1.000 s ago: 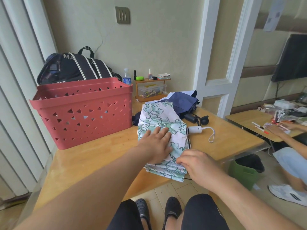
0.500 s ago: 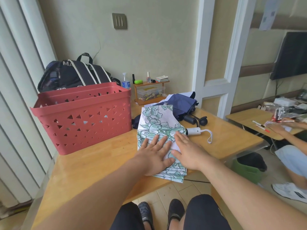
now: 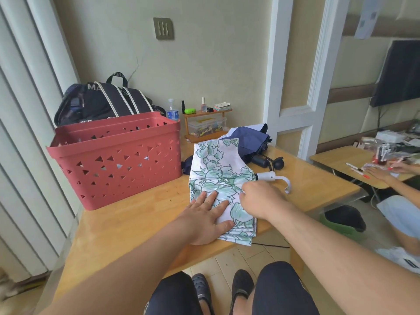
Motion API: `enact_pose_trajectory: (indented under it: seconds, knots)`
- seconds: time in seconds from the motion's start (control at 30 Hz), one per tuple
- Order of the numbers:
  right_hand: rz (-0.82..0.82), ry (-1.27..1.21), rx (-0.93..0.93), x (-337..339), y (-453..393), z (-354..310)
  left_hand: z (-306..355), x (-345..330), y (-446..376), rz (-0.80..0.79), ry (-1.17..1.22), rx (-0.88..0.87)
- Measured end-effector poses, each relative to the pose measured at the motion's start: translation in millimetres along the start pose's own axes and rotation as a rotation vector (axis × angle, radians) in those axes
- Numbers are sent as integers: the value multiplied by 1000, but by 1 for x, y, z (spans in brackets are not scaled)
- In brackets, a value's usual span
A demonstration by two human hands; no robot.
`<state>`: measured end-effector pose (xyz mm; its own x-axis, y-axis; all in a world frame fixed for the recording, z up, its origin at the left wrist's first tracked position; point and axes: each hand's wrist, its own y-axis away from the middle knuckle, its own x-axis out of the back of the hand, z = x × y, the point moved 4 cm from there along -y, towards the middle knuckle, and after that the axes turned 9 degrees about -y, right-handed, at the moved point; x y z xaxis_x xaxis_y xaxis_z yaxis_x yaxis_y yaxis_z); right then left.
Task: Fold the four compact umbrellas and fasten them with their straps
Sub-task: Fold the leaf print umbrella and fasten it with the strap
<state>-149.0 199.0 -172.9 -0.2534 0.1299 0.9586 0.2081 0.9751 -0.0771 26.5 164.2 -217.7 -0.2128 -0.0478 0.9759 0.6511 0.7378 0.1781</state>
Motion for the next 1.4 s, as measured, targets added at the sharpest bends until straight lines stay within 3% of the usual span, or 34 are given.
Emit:
enact_pose_trajectory:
  seconds: [0.1, 0.23, 0.53, 0.6, 0.7, 0.73, 0.8, 0.9, 0.97, 1.13, 1.2, 1.4]
  knots:
    - [68, -7, 84, -13, 5, -9, 0, -2, 0, 8, 10, 12]
    - [-230, -44, -4, -42, 13, 11, -1, -5, 0, 18, 46, 12]
    - [-312, 19, -93, -28, 19, 27, -44, -16, 32, 39, 24, 58]
    - [-242, 72, -85, -11, 16, 14, -42, -14, 31, 28, 23, 61]
    - [158, 16, 113, 14, 15, -13, -40, -10, 30, 22, 25, 61]
    - [208, -56, 200, 13, 16, -18, -40, -9, 29, 25, 24, 61]
    - [38, -171, 264, -3, 15, -17, -42, -8, 29, 25, 13, 58]
    - [-283, -39, 161, -41, 18, 0, -49, 5, 25, 87, 41, 51]
    - [-308, 10, 148, -48, 15, 5, -61, 15, 16, 168, 174, 104]
    - [-312, 25, 156, -48, 13, 3, -103, 49, -21, 510, 947, 414]
    - [-309, 18, 154, -50, 13, 4, -112, 64, -38, 578, 1197, 469]
    - [-299, 18, 166, -51, 14, 5, -110, 83, -82, 490, 1251, 432]
